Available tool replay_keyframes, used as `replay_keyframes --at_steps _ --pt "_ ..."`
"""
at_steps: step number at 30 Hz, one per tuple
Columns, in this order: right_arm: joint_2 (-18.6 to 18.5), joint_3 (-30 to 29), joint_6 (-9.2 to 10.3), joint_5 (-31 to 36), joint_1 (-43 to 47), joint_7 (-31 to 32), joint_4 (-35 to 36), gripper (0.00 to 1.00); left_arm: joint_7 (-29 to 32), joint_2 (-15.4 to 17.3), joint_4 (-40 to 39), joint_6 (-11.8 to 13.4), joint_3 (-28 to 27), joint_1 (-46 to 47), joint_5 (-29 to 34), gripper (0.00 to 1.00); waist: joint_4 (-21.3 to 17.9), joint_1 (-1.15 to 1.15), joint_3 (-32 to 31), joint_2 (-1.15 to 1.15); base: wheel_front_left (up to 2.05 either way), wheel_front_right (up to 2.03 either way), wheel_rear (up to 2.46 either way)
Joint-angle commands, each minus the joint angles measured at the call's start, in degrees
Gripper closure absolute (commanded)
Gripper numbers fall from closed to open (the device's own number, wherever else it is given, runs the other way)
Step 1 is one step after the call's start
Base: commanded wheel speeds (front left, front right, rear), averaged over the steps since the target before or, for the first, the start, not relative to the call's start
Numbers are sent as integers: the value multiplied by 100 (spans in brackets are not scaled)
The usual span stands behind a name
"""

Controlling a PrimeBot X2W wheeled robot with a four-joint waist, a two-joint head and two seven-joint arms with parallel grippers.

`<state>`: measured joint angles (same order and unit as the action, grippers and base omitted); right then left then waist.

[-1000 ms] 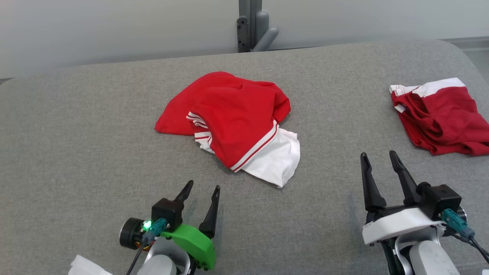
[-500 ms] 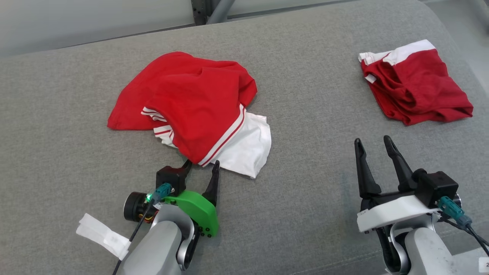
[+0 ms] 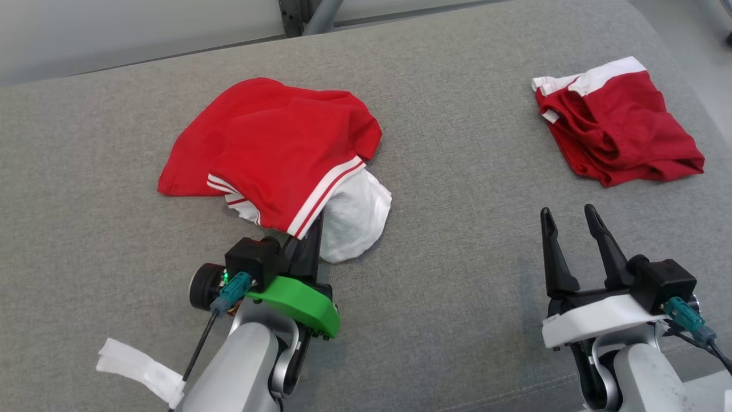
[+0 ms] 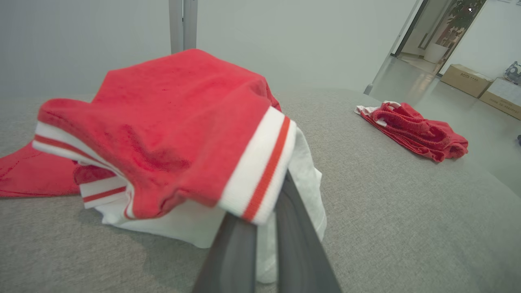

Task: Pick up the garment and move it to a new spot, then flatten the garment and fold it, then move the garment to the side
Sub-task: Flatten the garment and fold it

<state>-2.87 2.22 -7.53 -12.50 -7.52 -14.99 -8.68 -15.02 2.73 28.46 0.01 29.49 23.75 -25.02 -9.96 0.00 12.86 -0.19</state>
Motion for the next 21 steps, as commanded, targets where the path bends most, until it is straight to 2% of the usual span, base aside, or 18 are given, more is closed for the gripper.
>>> replay_keyframes --at_steps 1,7,13,17,21 --pt "-5 -43 9 32 102 -26 23 0 -17 55 -441 12 -200 -230 163 100 241 0 -166 19 0 0 0" --pt "-5 -71 9 45 165 -27 0 0 -18 183 -1536 50 -628 -702 452 100 551 0 -340 19 0 0 0" --pt "-5 -65 9 1 232 -27 -37 0 -18 463 -2570 132 -955 -1084 744 100 809 0 -551 19 0 0 0" --pt "-6 -62 9 -21 258 -26 -42 0 -13 682 -2955 329 -1221 -1276 778 100 863 0 -614 19 0 0 0" --pt "-5 -64 9 -35 269 -27 -25 0 83 929 -2997 535 -1611 -1552 647 100 859 0 -588 19 0 0 0"
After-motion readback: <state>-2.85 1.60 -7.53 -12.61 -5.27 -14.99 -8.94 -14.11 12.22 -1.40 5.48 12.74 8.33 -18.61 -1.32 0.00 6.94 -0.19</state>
